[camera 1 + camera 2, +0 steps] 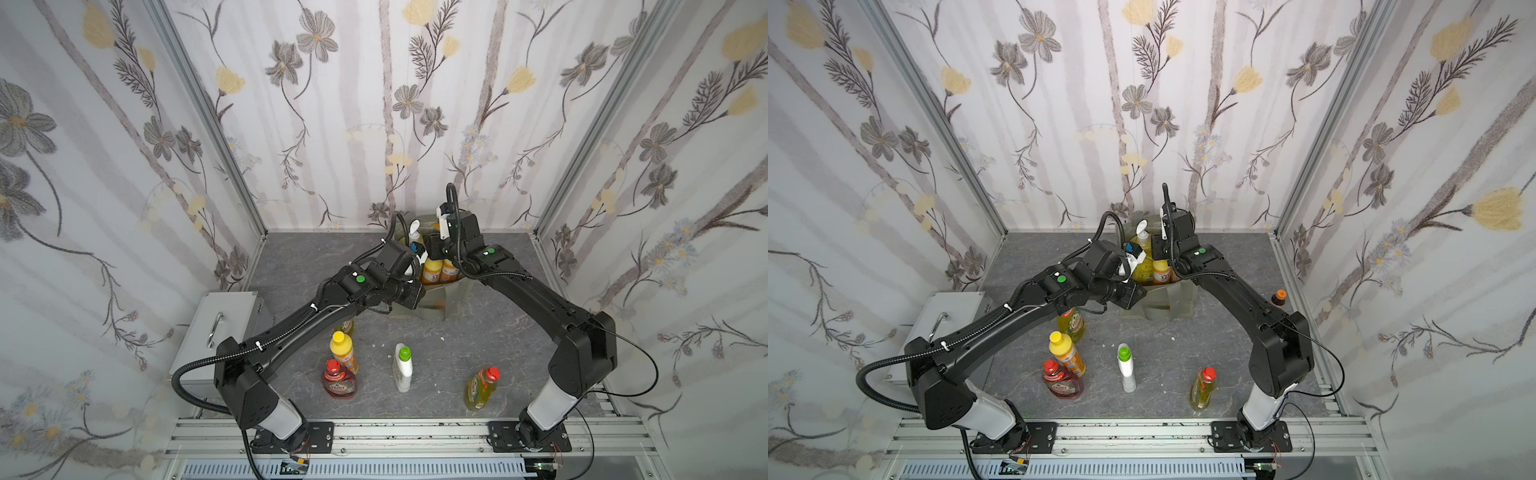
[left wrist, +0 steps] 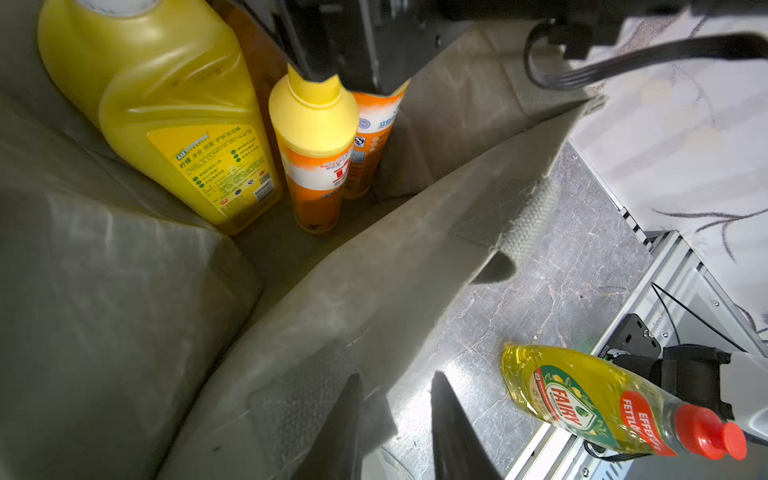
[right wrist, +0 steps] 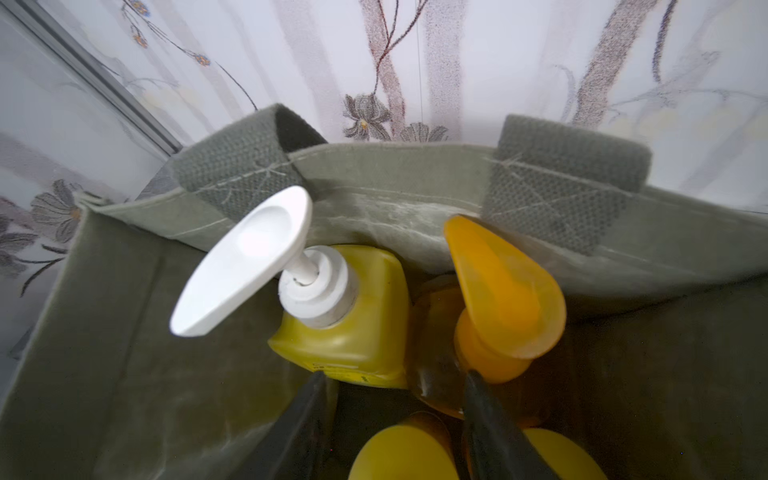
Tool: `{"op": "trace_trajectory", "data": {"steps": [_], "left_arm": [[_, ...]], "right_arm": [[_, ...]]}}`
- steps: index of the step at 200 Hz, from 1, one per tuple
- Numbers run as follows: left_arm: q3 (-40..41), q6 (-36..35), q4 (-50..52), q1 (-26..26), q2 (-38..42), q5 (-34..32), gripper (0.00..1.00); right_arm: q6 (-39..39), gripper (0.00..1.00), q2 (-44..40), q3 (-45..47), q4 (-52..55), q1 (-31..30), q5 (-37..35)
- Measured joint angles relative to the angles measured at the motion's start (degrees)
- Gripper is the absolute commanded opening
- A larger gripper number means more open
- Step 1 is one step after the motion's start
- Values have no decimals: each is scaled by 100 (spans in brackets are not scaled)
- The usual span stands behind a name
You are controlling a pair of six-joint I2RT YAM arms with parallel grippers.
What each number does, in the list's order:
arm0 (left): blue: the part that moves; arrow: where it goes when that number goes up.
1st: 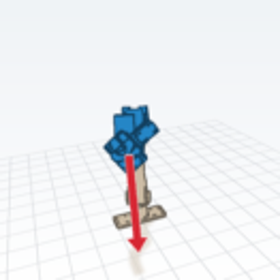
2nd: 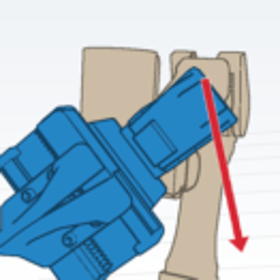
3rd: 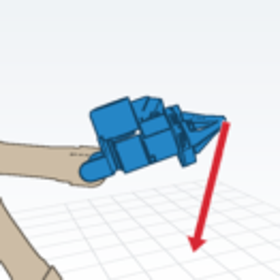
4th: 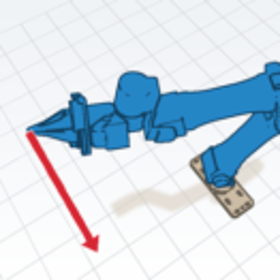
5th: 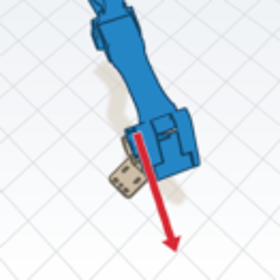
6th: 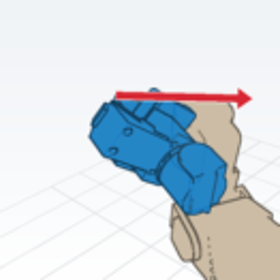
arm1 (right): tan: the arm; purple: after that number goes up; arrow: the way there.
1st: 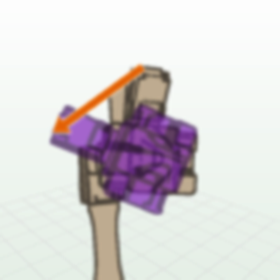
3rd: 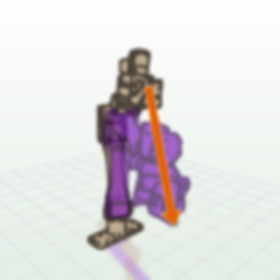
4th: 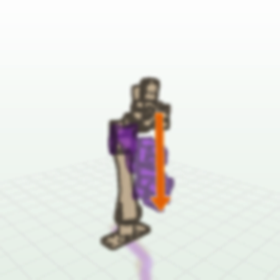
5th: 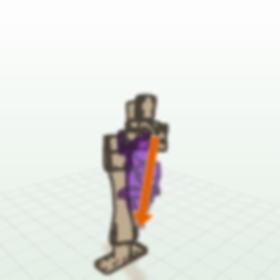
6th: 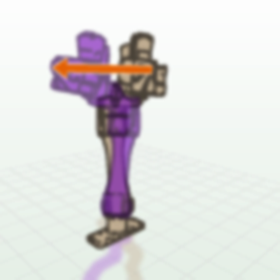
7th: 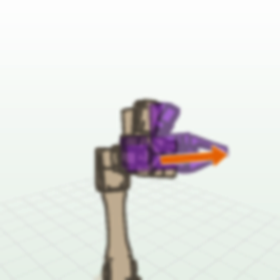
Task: Pack dish soap into the shopping bag
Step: Place the bottle of dish soap in the shopping bag.
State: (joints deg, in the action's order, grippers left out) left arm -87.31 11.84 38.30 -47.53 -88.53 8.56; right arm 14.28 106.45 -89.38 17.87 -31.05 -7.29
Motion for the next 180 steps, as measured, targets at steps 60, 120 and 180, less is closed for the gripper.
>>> {"op": "trace_trajectory", "data": {"steps": [60,120,180], "left_arm": [[-11,11,105,39,330,-216,67],[83,122,101,584,1248,-649,76],[531,391,407,1534,1784,-743,83]], "right_arm": [[-2,63,-822,-273,498,2,337],[-267,69,-2704,153,1069,-2,1316],[-269,68,-3862,1403,1784,-586,2114]]}}
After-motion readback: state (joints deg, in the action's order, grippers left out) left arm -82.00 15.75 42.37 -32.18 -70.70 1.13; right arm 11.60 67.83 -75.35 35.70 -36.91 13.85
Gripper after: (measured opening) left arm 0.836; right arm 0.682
